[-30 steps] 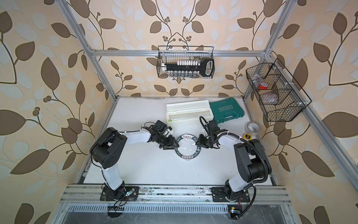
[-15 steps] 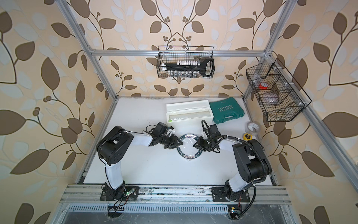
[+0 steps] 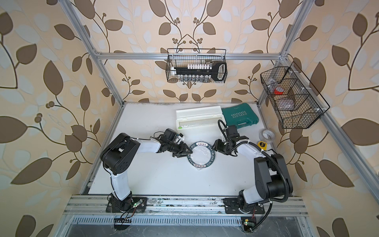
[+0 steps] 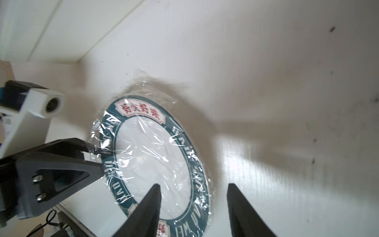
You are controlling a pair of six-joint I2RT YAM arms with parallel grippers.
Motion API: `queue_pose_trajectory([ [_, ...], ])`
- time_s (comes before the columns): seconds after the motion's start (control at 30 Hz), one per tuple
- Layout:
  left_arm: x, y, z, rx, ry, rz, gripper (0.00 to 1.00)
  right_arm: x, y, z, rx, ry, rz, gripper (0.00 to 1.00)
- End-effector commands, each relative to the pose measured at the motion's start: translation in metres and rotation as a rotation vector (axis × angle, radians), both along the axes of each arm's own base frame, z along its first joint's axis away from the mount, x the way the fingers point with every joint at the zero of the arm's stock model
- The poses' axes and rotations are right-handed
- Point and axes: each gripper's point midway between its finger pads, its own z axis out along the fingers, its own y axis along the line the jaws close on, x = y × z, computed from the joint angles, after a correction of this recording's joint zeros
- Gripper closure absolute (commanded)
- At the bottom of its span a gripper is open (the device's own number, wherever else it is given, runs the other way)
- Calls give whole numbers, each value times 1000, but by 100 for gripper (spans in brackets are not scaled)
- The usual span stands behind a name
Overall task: Wrap the plate with plastic wrap
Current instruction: Cover the plate with plastic wrap.
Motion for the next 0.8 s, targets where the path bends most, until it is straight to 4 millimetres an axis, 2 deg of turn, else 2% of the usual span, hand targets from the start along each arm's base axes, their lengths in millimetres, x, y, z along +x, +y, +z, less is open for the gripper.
queue_pose_trajectory([
  [0.0,-3,-6,7,4,-11,-34,58,-7,9,-13,-12,44,55,48],
  [0.13,-2,-13,7,-29,-6,-37,58,-15,25,-28,64,82,77,56],
  [0.23,2,-20,11,-75,-2,-21,58,-25,38,-34,170,105,55,66],
  [0.3,7,-25,24,-138,-6,-1,59,-32,45,-34,242,117,26,74],
  [0.47,17,-35,57,-242,-44,24,62,-42,52,-31,351,130,-65,86],
  [0.53,19,-34,57,-237,-47,31,64,-42,52,-28,374,126,-114,90],
  [0.63,22,-30,43,-220,-14,62,70,-38,51,-26,402,119,-205,98],
  [0.67,23,-27,38,-219,-1,79,69,-38,51,-27,409,119,-235,100],
  [0.7,24,-24,34,-213,11,92,64,-38,51,-29,414,125,-264,100],
  [0.77,25,-14,30,-189,31,116,49,-37,50,-33,423,134,-321,100],
])
